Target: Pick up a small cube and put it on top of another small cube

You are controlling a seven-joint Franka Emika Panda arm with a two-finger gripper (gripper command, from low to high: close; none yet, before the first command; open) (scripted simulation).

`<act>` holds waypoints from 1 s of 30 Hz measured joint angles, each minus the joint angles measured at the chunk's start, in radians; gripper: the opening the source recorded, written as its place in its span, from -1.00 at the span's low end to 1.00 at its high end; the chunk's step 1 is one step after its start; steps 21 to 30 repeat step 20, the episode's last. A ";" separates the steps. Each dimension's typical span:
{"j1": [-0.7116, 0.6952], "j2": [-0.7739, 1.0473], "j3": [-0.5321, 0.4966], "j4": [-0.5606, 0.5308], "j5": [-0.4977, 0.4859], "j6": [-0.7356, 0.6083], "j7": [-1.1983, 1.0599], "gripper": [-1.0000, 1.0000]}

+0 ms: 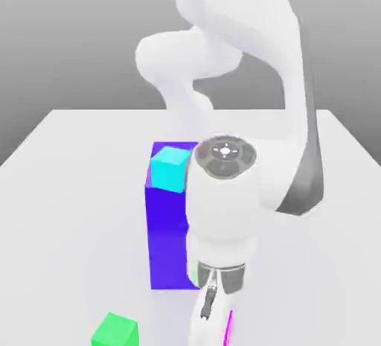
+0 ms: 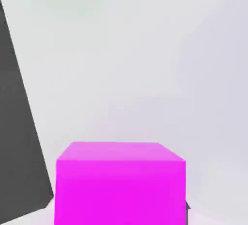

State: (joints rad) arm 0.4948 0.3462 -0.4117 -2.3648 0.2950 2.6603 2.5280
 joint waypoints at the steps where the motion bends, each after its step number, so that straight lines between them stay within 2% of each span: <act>1: -0.001 -0.010 -0.020 0.000 -0.005 -0.015 0.033 -1.00; 12: -0.050 -0.074 -0.216 0.021 -0.015 -0.116 0.343 -1.00; 17: -0.136 0.057 -0.122 0.040 0.129 -0.019 0.262 -1.00; 18: -0.148 0.074 -0.107 0.042 0.148 -0.006 0.249 1.00; 30: -0.148 0.074 -0.107 0.042 0.148 -0.006 0.249 1.00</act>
